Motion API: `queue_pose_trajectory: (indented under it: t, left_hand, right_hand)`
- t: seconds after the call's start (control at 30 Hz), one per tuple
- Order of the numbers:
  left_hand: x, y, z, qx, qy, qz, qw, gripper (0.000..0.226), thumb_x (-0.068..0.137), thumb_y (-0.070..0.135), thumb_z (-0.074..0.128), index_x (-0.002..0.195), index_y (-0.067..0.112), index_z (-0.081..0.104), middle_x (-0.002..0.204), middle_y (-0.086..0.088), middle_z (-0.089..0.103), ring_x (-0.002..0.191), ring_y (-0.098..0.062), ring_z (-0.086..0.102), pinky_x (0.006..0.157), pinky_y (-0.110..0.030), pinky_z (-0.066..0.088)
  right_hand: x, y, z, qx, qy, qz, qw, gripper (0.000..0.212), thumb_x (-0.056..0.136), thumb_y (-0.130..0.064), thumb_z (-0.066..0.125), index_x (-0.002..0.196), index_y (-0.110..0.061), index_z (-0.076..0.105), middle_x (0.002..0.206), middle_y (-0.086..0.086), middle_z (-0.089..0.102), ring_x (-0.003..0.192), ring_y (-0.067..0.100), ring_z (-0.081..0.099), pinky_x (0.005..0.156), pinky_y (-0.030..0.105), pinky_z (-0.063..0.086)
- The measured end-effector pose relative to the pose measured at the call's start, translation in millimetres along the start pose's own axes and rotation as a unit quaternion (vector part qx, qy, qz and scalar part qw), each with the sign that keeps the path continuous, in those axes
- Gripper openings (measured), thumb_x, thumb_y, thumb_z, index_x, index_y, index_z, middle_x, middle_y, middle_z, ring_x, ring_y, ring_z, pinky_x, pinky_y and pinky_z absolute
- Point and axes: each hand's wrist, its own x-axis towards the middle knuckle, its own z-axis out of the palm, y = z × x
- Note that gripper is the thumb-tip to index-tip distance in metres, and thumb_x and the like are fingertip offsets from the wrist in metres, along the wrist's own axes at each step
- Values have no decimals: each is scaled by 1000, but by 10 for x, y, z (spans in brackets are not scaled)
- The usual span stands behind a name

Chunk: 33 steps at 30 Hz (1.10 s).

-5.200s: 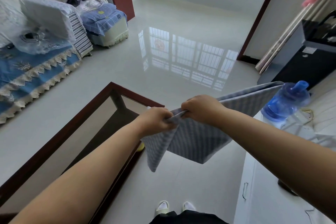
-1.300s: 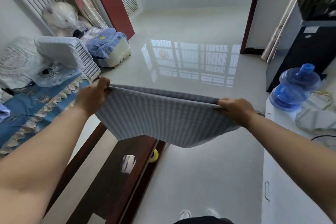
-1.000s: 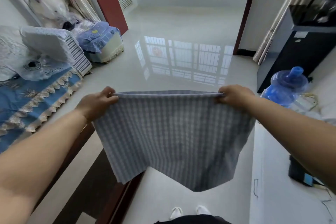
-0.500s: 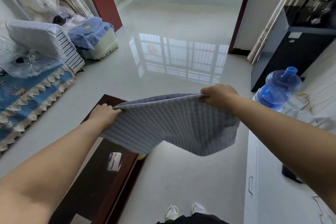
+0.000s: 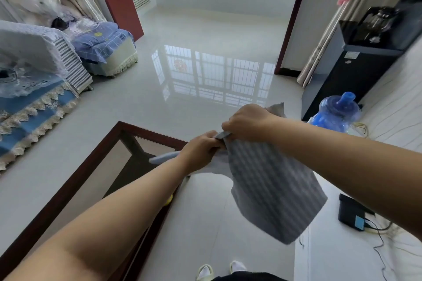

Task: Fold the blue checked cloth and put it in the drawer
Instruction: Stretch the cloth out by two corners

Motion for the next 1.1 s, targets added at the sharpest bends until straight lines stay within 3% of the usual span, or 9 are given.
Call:
queue_pose_trajectory:
  t: [0.17,0.23,0.27,0.37,0.4,0.53,0.77,0.93,1.1]
  left_hand:
    - [118,183,2,-142,-95,-73,983,31,82,-3,52,92,13,76,96,-2,72,90,-21,66,87,-41,51]
    - [74,238,-92,-196,-134,-106,966,40,82,-8,52,89,23,76,96,3,73,94,-17,67,93,-37,51]
    - [62,271,-139,-221,-151,-113,957,47,82,-10,51,86,29,76,95,7,73,95,-15,67,94,-34,52]
    - [8,422,-279,-267,-208,-116,934,53,83,-14,48,88,31,76,88,19,73,90,-5,67,84,-23,53]
    - [-7,463,-322,-271,-225,-118,928,52,83,-14,49,90,29,76,90,18,73,92,-7,67,86,-25,54]
    - [-88,490,-572,-267,-277,-155,910,44,86,-7,54,97,30,77,104,10,73,106,-11,66,97,-33,51]
    - [-303,517,-985,-254,-331,-153,896,45,87,-5,59,86,36,78,104,10,73,105,-6,65,94,-25,50]
    - [-416,493,-1092,-235,-370,-119,891,52,85,-14,54,86,32,77,102,12,73,103,-8,66,88,-17,48]
    - [-611,232,-1196,-259,-320,-150,899,51,85,-15,53,92,30,78,105,5,74,106,-15,66,97,-33,50]
  right_hand:
    - [-292,308,240,106,86,126,983,61,80,-70,46,114,-20,51,111,3,62,107,24,56,96,36,37]
    - [-453,418,412,253,140,227,930,82,74,-78,44,134,-22,43,138,4,50,129,23,44,108,38,28]
    - [-546,449,532,389,163,276,863,95,69,-84,39,139,-21,38,145,4,43,132,22,41,109,38,29]
    - [-730,374,1012,789,114,326,509,134,38,-101,33,145,-21,31,148,3,42,133,25,42,109,45,27]
    - [-747,301,1164,828,64,323,454,137,32,-102,33,144,-23,33,142,2,50,132,27,44,111,49,24]
    - [-572,-100,1295,828,-17,279,485,133,27,-104,30,136,-29,45,129,1,59,125,25,49,114,52,22]
    - [-58,-388,717,838,103,199,498,131,39,-102,24,140,-21,43,146,-2,45,139,15,34,116,45,16]
    - [203,-447,396,827,92,147,535,105,44,-100,26,111,-28,64,124,2,64,115,17,59,108,37,39]
    - [212,-415,330,825,101,146,536,92,45,-98,30,94,-30,67,117,2,67,107,14,63,101,31,45]
